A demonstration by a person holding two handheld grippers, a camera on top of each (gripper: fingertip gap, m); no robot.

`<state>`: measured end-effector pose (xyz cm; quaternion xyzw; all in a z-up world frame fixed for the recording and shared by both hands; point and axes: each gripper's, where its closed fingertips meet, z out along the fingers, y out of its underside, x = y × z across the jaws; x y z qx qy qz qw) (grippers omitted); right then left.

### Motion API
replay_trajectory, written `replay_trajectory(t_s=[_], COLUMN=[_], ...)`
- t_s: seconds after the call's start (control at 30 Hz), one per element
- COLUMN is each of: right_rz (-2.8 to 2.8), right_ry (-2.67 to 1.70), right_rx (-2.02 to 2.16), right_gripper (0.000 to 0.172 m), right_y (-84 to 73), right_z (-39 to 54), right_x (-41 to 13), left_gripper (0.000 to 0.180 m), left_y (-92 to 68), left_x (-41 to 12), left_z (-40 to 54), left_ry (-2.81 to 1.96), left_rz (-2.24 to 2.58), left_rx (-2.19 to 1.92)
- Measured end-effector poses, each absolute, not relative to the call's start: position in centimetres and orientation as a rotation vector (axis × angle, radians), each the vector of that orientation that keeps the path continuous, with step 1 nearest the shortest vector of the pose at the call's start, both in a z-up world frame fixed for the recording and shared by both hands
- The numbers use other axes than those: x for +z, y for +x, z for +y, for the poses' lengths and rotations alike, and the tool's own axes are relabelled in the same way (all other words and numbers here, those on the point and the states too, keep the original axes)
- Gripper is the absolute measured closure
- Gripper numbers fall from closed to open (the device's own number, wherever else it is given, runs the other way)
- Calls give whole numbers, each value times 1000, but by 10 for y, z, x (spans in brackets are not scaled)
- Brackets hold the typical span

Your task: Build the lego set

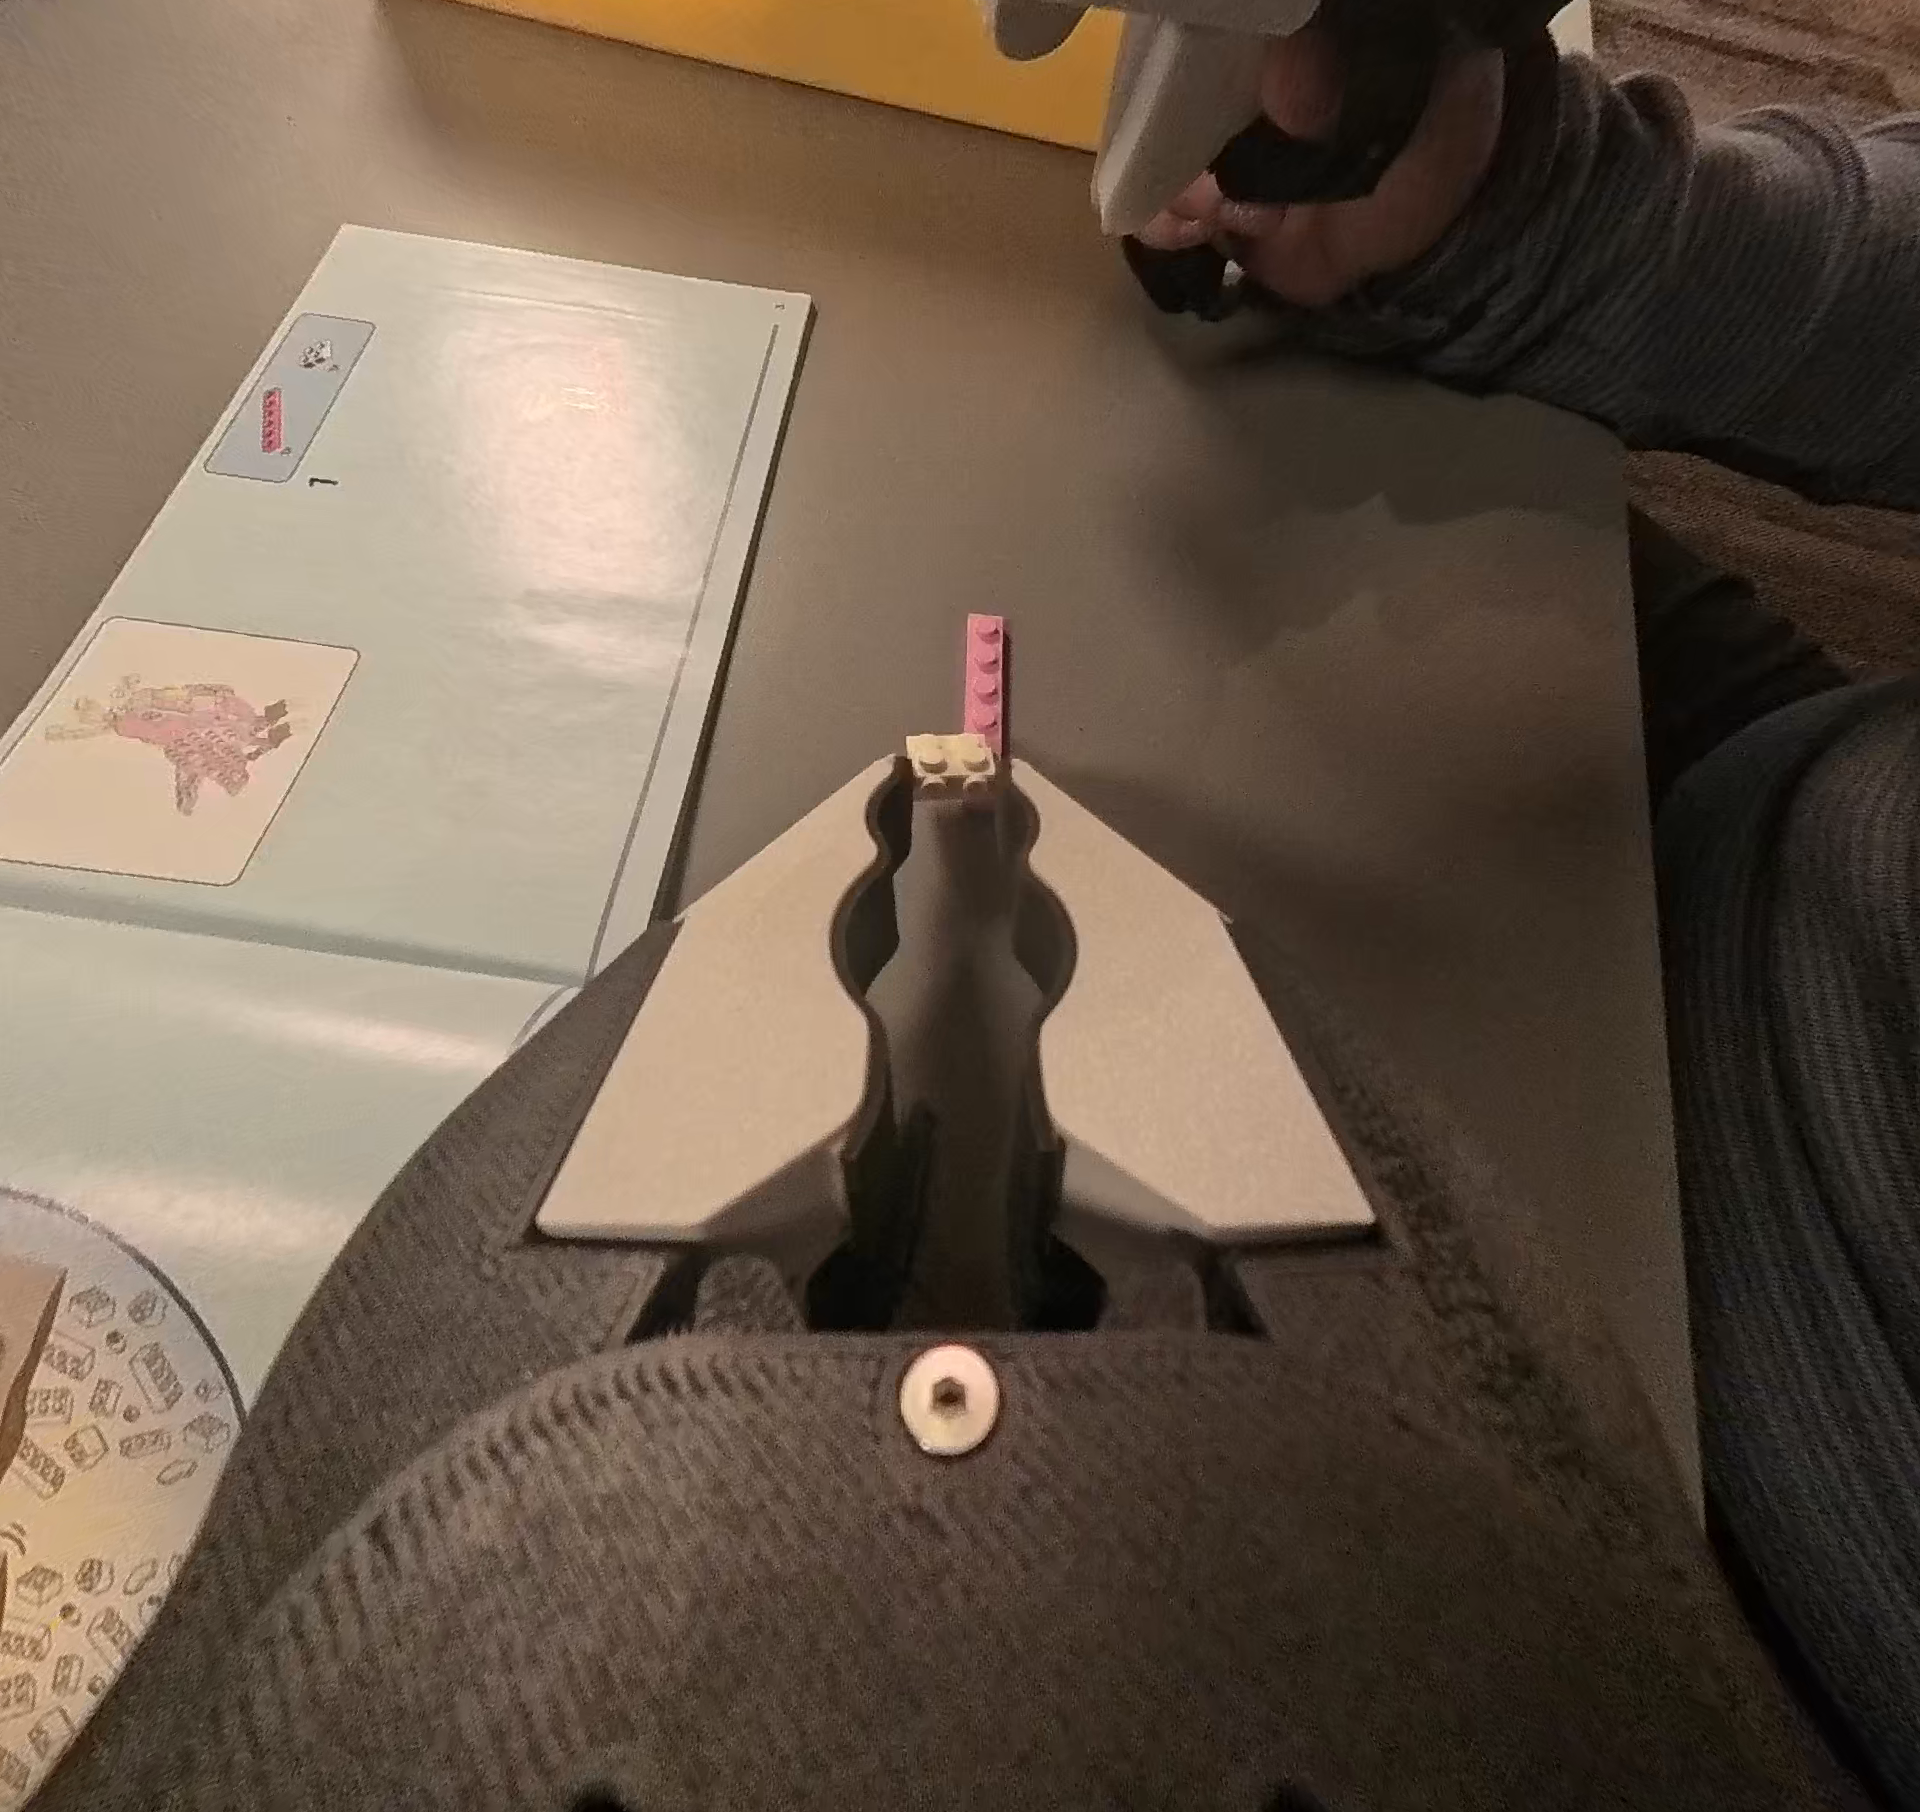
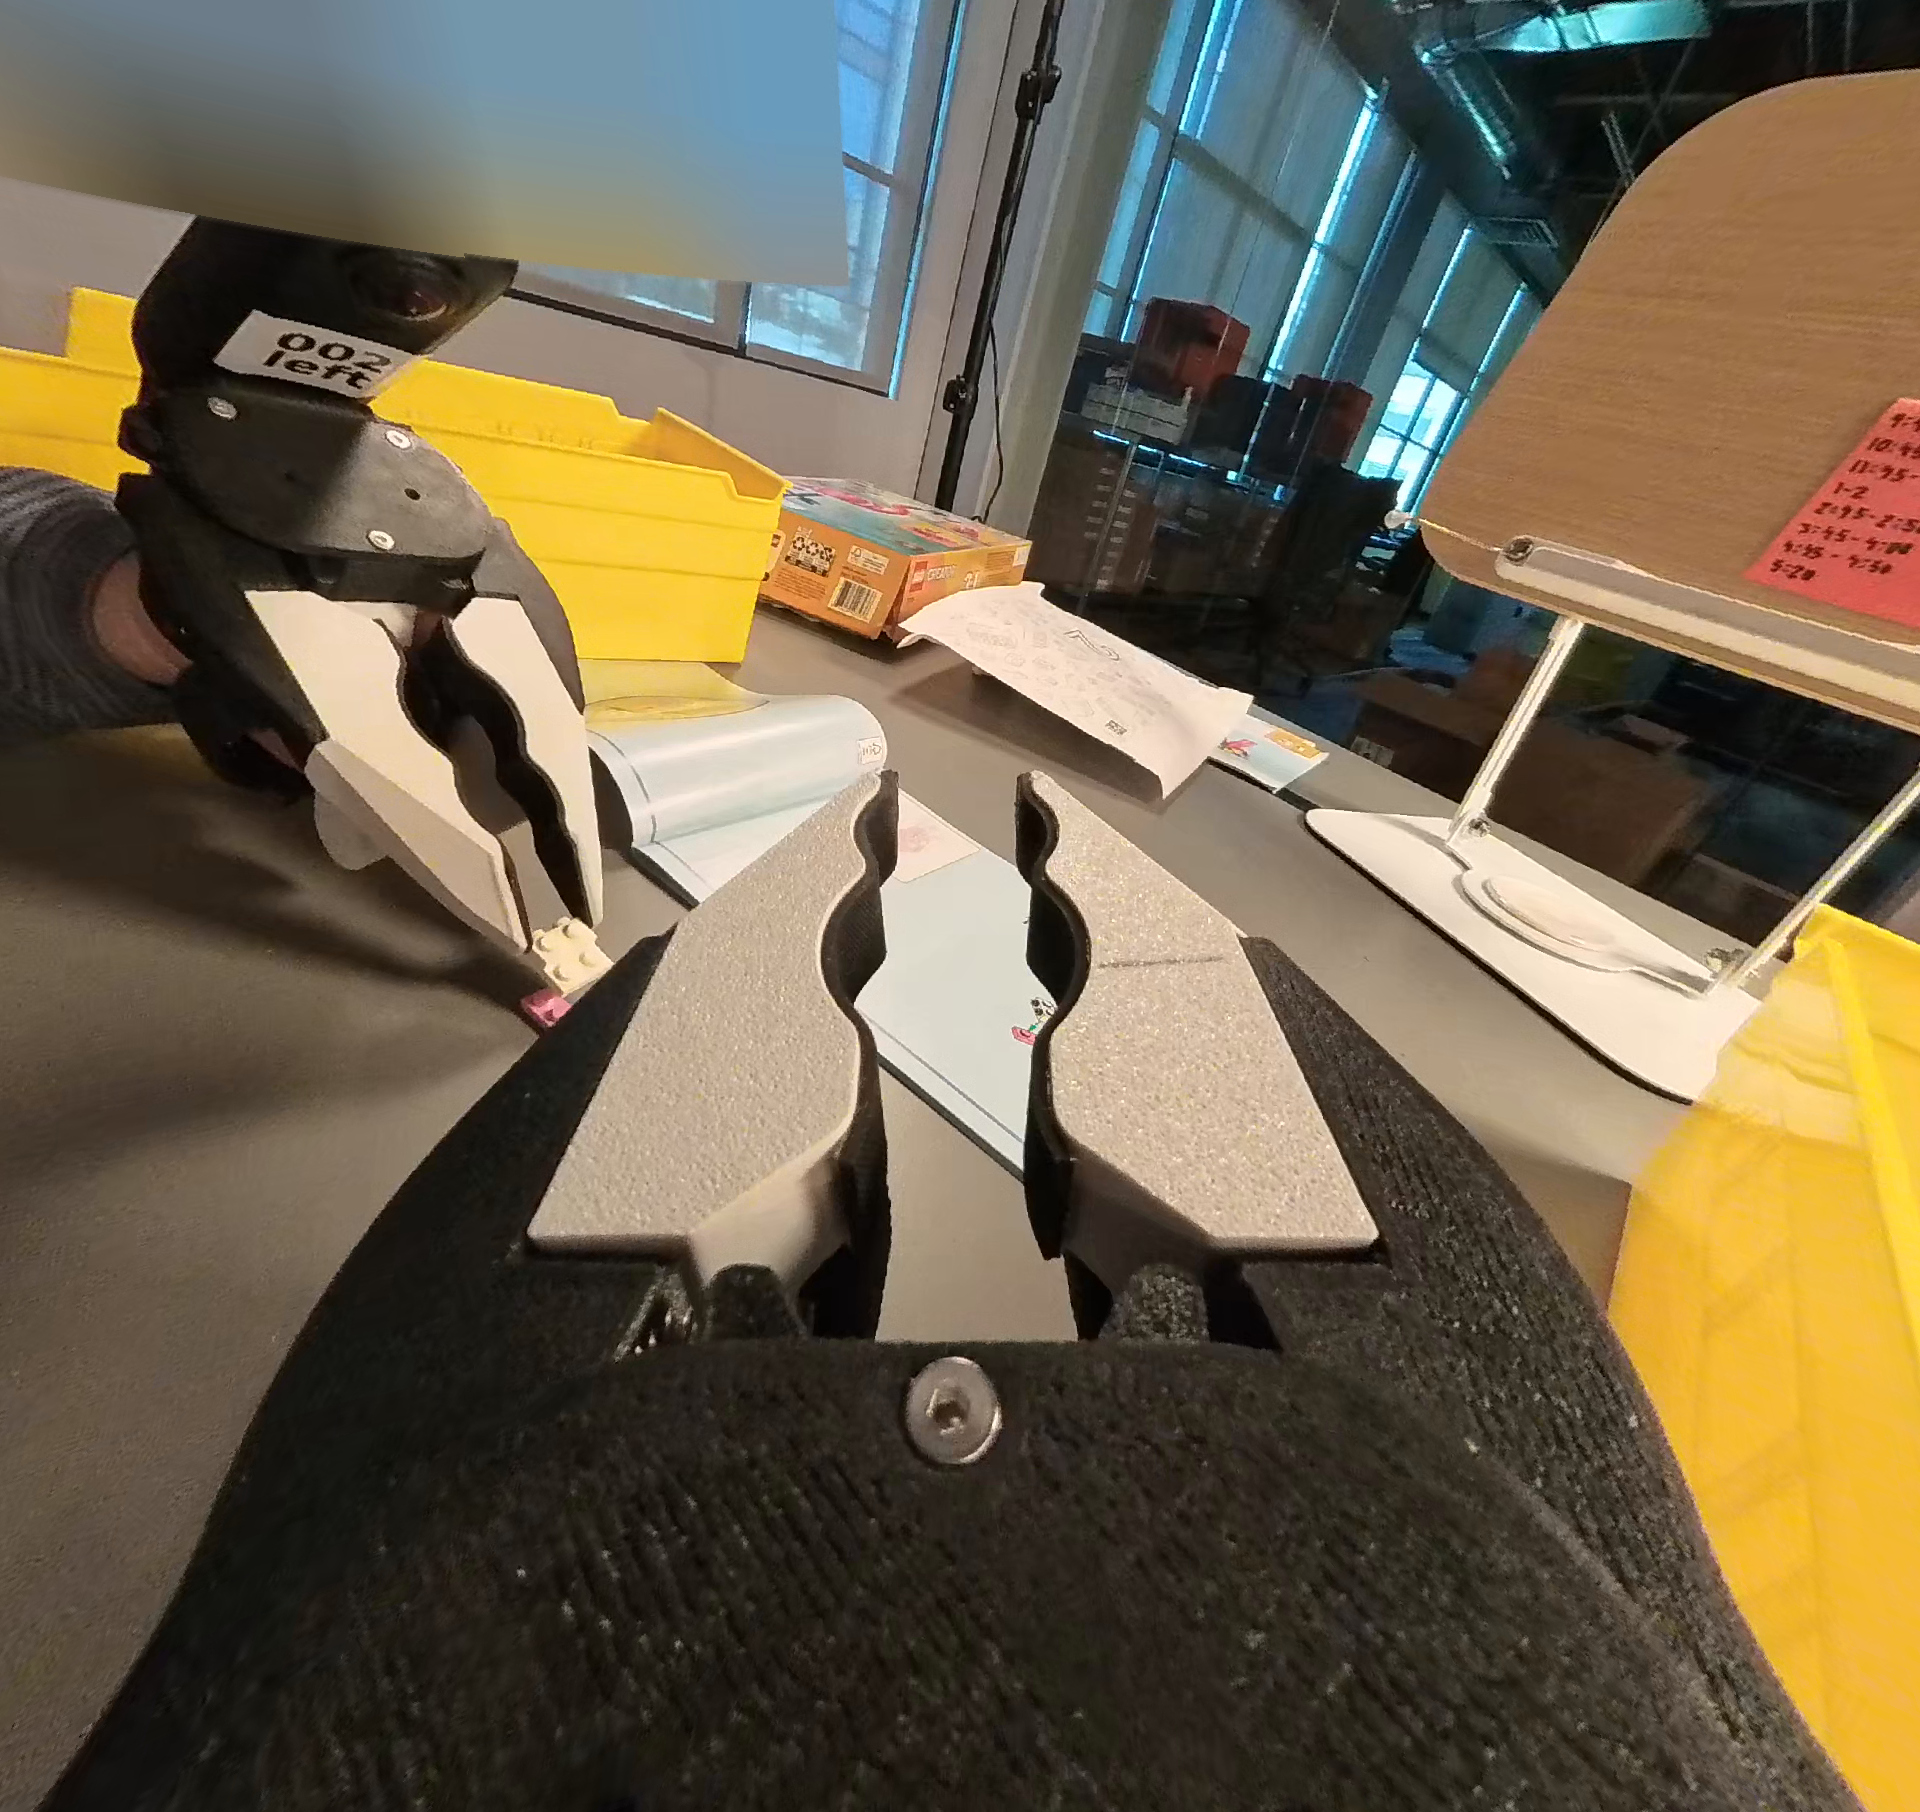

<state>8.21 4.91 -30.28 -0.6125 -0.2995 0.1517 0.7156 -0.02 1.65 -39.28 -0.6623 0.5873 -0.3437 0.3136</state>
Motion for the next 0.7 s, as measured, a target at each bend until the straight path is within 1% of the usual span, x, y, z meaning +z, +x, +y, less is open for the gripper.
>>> replay_trajectory(t_s=[0.33, 0.57, 0.7], right_rz=[-671, -680, -705], right_ry=[-1357, -1358, -1362], right_rx=[334, 332, 336], right_gripper=[151, 151, 152], right_y=[81, 80, 77], right_z=[49, 49, 47], right_x=[-303, -304, -306], left_gripper=[166, 165, 165], left_y=[-1, -9, -10], left_x=[-393, -403, -406], left_z=[18, 31, 31], left_ry=[-1753, -1795, -1808], left_rz=[1539, 1546, 1557], left_rx=[-897, -758, -751])
